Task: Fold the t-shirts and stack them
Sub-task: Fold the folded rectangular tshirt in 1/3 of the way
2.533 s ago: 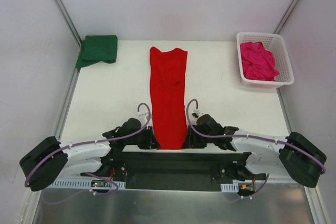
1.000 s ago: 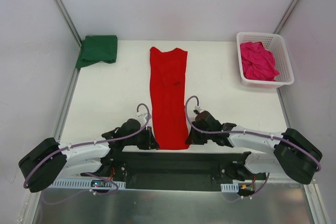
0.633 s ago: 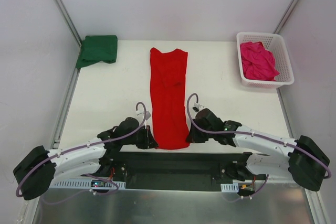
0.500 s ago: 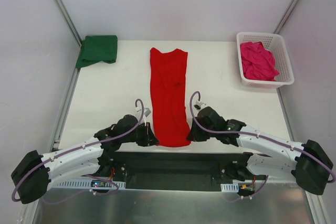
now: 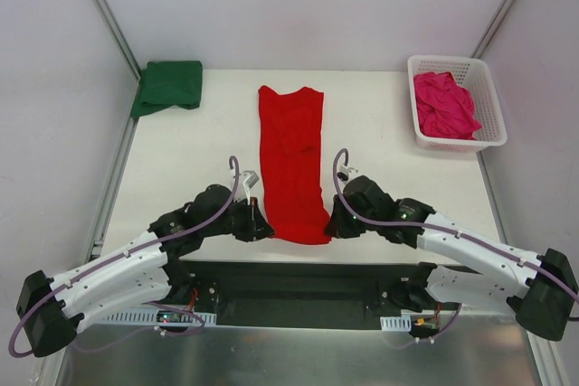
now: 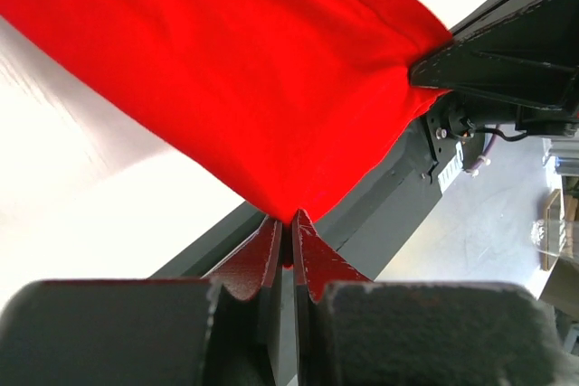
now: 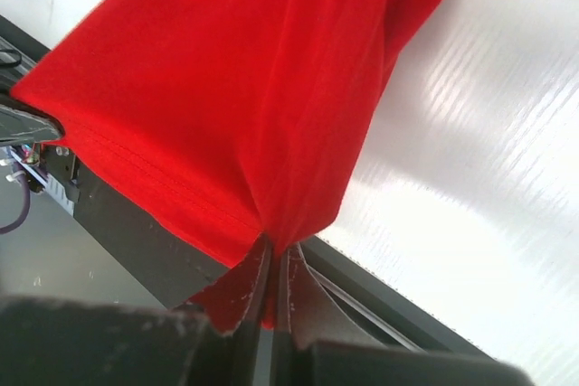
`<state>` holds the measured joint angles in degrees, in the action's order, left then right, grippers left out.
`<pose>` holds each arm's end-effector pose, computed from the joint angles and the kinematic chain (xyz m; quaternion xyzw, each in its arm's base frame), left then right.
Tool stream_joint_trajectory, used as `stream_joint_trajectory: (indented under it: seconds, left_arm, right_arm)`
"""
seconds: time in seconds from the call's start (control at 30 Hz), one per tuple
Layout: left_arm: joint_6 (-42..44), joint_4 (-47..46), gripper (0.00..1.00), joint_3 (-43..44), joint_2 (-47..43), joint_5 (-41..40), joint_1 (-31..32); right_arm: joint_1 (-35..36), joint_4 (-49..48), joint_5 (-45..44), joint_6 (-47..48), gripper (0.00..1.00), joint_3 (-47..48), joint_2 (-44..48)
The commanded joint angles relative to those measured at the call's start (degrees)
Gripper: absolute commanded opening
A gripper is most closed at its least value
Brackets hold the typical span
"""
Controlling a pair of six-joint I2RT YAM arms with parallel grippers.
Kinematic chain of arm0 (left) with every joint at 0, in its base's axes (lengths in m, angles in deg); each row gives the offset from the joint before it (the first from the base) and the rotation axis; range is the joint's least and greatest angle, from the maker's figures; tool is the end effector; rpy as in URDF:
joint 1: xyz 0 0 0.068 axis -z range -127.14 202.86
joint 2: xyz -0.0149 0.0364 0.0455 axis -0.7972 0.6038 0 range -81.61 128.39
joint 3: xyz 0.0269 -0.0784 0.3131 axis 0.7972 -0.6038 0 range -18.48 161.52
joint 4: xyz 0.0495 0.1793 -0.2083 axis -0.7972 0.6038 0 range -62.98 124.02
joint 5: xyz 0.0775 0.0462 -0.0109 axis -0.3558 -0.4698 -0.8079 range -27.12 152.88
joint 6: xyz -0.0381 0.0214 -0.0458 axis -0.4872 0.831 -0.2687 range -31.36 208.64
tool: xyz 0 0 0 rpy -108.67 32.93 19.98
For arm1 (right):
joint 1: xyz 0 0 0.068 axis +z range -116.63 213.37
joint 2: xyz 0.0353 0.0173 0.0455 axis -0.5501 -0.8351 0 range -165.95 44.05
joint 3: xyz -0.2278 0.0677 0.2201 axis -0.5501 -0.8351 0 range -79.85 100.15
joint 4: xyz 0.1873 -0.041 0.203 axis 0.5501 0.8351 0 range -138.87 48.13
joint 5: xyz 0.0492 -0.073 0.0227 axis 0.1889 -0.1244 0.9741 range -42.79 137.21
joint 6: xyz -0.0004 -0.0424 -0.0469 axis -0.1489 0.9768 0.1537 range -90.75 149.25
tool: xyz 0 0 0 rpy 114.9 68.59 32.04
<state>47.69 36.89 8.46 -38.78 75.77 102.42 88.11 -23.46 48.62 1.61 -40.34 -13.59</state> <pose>0.1003 -0.1345 0.2613 0.1227 0.8347 -0.4421 0.3044 0.1196 0.1712 0.2713 -0.2200 0.8922 0.2682 0.2893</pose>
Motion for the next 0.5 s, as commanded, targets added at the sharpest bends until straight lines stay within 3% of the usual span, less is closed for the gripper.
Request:
stream_joint_trajectory:
  seconds: [0.0, 0.47]
  left_arm:
    - [3.68, 3.05, 0.0, 4.61, 2.08, -2.16, 0.36]
    - [10.79, 3.49, 0.0, 14.54, 10.51, -6.73, -2.26]
  right_arm:
    - [-0.07, 3.68, -3.34, 2.94, 0.01, 5.49, -0.97]
    - [-7.36, 2.45, -2.91, 9.88, 0.01, 17.88, -11.78]
